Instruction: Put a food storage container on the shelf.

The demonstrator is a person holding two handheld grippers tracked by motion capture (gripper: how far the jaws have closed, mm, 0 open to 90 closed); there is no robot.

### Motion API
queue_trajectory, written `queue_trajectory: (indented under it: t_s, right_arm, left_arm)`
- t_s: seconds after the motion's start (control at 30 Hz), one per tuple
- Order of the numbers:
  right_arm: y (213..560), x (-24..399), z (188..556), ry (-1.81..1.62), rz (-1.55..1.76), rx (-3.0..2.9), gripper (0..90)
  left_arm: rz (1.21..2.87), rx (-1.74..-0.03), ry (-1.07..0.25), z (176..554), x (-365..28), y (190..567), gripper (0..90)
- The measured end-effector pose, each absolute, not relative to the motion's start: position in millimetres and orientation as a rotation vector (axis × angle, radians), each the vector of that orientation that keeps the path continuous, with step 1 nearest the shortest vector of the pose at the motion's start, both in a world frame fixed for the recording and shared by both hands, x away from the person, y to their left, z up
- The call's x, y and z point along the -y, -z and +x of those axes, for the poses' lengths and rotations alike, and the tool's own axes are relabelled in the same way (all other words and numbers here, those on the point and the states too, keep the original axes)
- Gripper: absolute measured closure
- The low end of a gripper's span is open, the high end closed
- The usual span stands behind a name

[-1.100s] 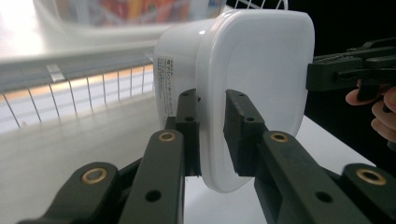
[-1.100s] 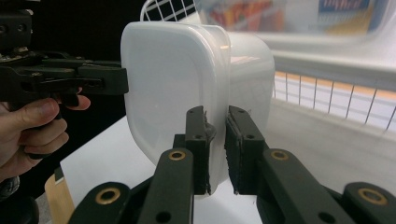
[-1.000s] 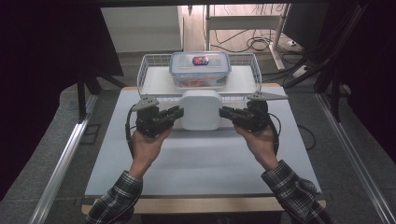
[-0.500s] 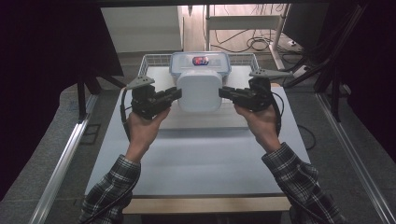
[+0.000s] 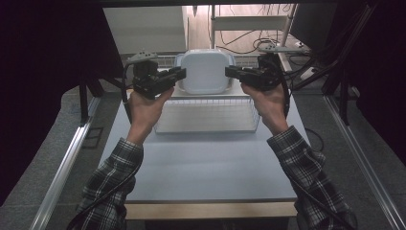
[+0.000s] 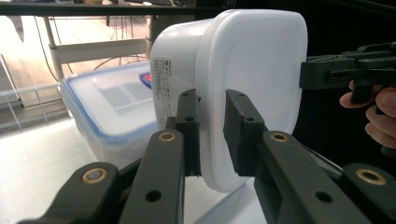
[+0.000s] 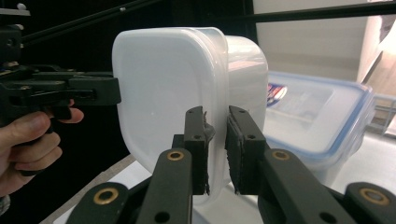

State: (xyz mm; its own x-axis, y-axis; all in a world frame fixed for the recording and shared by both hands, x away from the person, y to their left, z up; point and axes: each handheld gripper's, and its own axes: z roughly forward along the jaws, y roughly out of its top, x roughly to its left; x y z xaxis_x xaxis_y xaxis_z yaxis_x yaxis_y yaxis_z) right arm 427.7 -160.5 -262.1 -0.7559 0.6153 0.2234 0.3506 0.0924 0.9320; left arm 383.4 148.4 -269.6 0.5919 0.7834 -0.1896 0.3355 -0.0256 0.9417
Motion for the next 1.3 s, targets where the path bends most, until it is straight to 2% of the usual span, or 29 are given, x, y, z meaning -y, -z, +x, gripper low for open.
queue_trajectory:
  t_s: [0.3,0.73,0.93,1.3]
  right_arm:
    - [245.0,157.5,451.7,-1.710,1.007,-2.115,78.0]
    - [246.3,152.5,473.0,-1.680,1.049,-2.117,75.6]
    - [245.3,143.3,473.0,-1.600,1.018,-2.115,69.4]
    - [251.0,136.1,478.3,-1.558,1.035,-2.137,65.2]
  left_arm:
    - [1.603,-0.972,-0.448,407.2,-148.2,254.8,76.9]
    - [1.603,-0.971,-0.428,429.7,-151.0,259.6,75.1]
    - [1.617,-0.965,-0.473,433.5,-148.2,260.7,69.9]
    - [1.621,-0.984,-0.495,442.3,-148.7,265.6,63.4]
